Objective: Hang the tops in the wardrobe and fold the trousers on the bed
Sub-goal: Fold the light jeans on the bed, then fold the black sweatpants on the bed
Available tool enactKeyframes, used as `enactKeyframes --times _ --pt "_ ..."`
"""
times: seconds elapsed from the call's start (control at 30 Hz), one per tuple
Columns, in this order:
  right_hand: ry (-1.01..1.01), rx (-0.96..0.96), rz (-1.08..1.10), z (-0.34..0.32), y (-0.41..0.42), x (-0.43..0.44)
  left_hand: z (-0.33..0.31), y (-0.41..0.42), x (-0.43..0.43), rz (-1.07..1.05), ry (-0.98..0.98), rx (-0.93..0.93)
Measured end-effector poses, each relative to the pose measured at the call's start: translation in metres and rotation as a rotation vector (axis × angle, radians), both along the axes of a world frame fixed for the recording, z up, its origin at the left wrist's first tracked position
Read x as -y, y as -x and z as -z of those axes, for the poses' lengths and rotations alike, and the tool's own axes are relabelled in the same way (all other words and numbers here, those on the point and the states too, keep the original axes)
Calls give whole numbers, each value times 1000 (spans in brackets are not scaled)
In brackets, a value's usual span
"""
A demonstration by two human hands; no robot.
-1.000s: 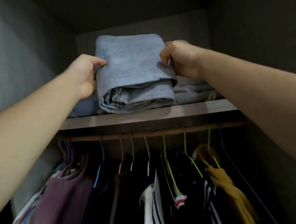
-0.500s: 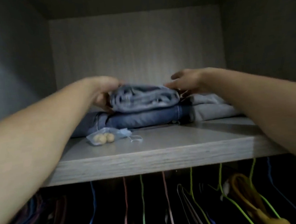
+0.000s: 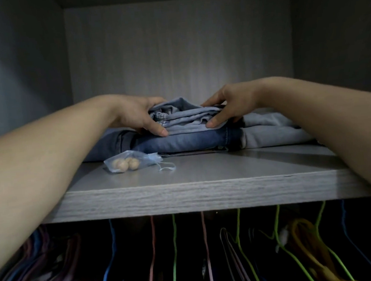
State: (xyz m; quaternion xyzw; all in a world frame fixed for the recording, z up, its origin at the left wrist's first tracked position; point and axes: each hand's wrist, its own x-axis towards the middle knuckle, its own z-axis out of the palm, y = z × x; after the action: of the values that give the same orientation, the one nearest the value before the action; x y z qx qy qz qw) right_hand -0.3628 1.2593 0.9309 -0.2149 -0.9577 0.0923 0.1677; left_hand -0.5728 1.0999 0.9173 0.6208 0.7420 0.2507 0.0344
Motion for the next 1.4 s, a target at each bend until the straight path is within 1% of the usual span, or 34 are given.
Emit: enactKeyframes --times 0.07,0.13,0.23,0.27,0.3,0.33,0.37,0.43,0.5,0.57,0.67,0.73,0.8,0.87,1.03,1.13,1.27,1.4 --pt "-33 16 31 4 4 2 0 -4 -2 -29 10 -21" --pt "-54 37 57 9 3 8 0 -9 1 -50 46 0" --pt "-12 38 94 13 -7 19 0 -21 9 -78 52 25" --pt "20 0 99 13 -12 22 -1 -24 13 -99 12 -9" --pt "50 -75 100 11 -17 26 -3 -27 17 -120 -85 -64" --pt "59 -174 107 9 -24 29 -6 -31 21 -130 -244 -129" --pt "10 -272 137 6 -33 33 -11 -35 26 -143 -436 -214" --pt "-249 -364 260 2 -53 37 -21 -41 35 -179 -766 -393" --pt "-483 -366 369 3 -73 41 -29 -48 43 -220 -965 -524" --pt "-661 -365 462 10 -94 48 -29 -58 46 -262 -1075 -654" --pt "-929 -393 537 24 -124 63 -23 -84 49 -280 -1129 -818" --pt "-1031 -367 575 35 -143 74 -15 -101 48 -258 -1127 -905" --pt "-1077 -319 641 44 -162 85 -8 -117 49 -225 -1137 -949" --pt "-1095 -268 692 56 -181 97 3 -134 52 -204 -1134 -907" --pt "-1148 -173 778 82 -250 146 34 -193 70 -155 -1055 -766" --pt "-1202 -158 803 94 -309 187 54 -244 89 -98 -1094 -667" --pt "-1174 -200 876 125 -409 243 89 -338 112 -3 -1177 -481" --pt "-1059 -167 999 191 -540 295 144 -465 123 121 -1150 -256"
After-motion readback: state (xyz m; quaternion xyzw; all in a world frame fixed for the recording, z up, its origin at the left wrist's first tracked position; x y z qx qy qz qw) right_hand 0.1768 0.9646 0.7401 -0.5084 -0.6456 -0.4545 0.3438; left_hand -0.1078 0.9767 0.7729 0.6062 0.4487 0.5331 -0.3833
